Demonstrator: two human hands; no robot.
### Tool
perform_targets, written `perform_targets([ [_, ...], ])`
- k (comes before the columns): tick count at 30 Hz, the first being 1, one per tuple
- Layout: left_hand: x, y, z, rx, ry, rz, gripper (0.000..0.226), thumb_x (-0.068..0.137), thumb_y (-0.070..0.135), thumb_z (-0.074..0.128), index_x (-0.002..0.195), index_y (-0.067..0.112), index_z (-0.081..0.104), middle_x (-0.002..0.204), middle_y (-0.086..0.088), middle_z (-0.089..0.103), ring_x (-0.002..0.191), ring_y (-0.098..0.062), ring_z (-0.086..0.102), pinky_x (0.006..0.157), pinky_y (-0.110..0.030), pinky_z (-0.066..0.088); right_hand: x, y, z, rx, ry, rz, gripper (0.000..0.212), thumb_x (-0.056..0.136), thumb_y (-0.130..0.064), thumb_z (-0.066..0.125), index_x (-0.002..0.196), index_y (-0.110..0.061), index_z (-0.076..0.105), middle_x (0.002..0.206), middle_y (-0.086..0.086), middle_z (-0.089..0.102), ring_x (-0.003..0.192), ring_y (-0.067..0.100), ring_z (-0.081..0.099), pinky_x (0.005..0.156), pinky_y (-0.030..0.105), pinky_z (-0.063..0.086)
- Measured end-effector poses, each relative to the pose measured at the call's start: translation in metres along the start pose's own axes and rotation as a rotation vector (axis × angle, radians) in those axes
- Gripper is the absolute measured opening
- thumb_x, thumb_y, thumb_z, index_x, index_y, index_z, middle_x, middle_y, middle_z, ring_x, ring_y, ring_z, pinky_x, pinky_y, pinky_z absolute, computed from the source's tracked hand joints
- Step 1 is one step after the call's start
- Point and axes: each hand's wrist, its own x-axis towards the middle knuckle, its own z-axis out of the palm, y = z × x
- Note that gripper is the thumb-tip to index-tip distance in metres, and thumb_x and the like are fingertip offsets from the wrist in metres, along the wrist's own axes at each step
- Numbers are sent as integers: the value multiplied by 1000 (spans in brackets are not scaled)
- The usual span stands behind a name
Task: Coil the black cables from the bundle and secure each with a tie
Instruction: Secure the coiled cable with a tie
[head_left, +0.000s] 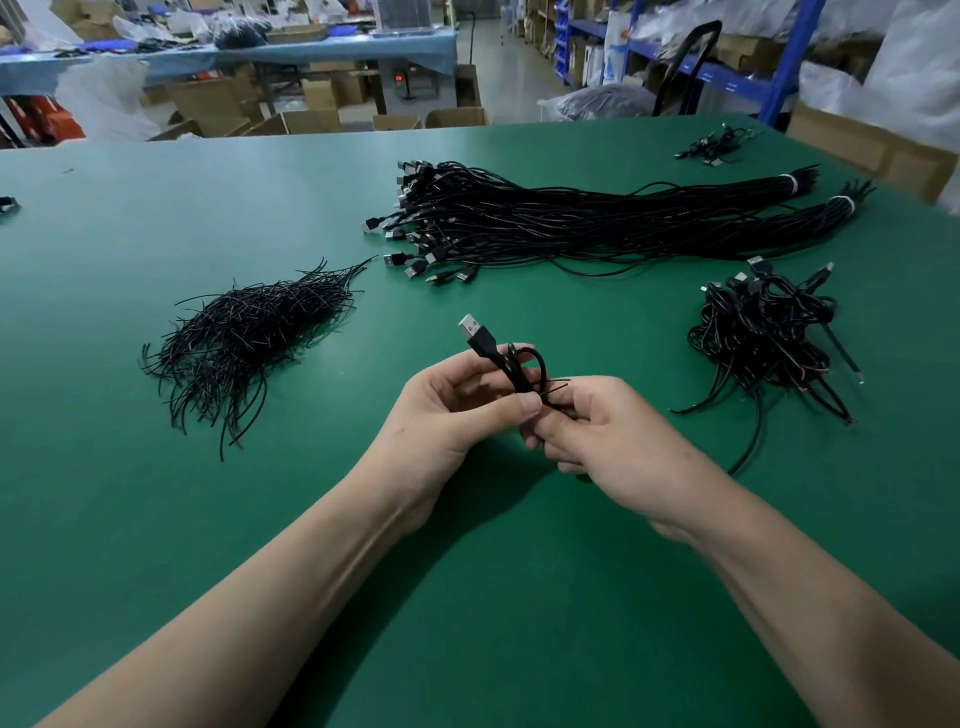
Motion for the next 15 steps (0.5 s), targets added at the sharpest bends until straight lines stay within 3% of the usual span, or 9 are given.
perform_targets([
  [5, -2, 4, 2, 25, -40, -27, 31, 79, 5, 77, 109, 12, 75, 98, -12, 76, 70, -22, 67, 75, -25, 55, -3, -4, -10, 102, -113, 36, 24, 103, -13, 55, 81, -11, 63, 52, -15, 56, 43, 1, 32, 44, 13, 28],
  [10, -3, 8, 0, 46, -61, -54, 27, 79, 6, 77, 104, 16, 78, 100, -10, 77, 81, -17, 70, 80, -24, 54, -3, -5, -13, 202, -143, 67, 27, 95, -20, 63, 71, -21, 74, 58, -9, 62, 44, 2, 37, 43, 14, 28],
  [12, -3, 9, -1, 26, -56, -50, 28, 79, 8, 76, 106, 14, 77, 100, -8, 76, 83, -15, 70, 80, -23, 53, -3, -4, -14, 275, -185, 61, 19, 92, -24, 62, 78, -23, 76, 72, 0, 66, 50, 4, 40, 47, 14, 30],
  [15, -2, 9, -2, 14, -25, -48, 25, 80, 8, 77, 104, 17, 78, 99, -4, 76, 89, -12, 69, 83, -20, 52, -3, 0, -17, 364, -251, 91, 25, 93, -27, 58, 103, -6, 67, 83, 6, 68, 57, 6, 44, 51, 17, 32],
])
